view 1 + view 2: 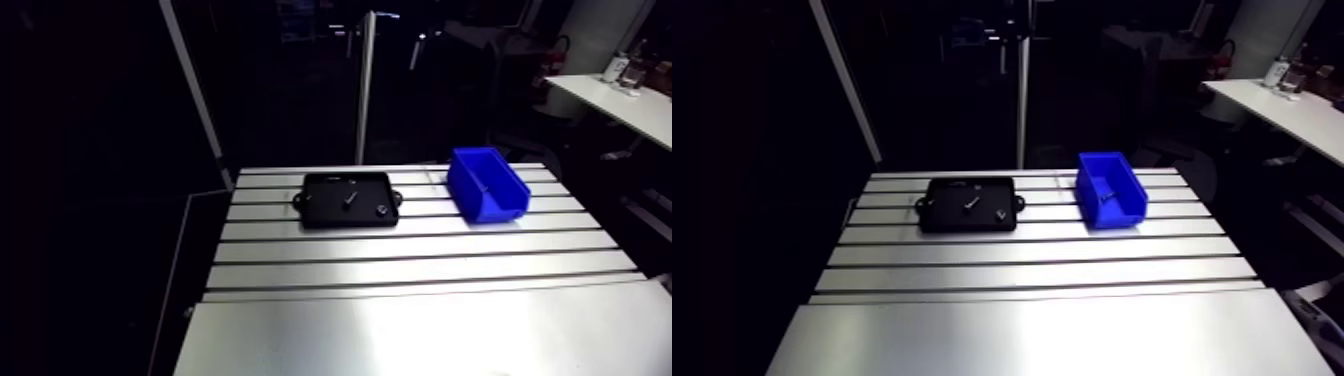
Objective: Pick up the M10 bolt from the tray and put it into the blue bin.
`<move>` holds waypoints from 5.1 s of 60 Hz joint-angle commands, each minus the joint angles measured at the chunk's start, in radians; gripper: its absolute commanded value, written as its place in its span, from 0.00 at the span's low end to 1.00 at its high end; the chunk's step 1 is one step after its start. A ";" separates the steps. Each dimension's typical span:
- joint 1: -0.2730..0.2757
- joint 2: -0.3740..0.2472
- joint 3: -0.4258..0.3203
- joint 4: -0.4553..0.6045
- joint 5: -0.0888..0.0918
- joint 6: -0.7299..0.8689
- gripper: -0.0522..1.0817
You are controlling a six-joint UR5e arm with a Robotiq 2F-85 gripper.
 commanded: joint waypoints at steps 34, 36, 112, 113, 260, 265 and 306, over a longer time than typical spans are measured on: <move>0.024 0.146 0.019 -0.102 -0.017 0.107 0.05; 0.024 0.150 0.020 -0.104 -0.017 0.107 0.05; 0.053 0.230 0.166 -0.319 -0.042 0.107 0.35; 0.053 0.231 0.169 -0.322 -0.042 0.107 0.37; 0.069 0.317 0.240 -0.412 -0.058 0.095 0.58; 0.069 0.318 0.240 -0.412 -0.058 0.095 0.58; 0.069 0.322 0.240 -0.412 -0.061 0.094 0.70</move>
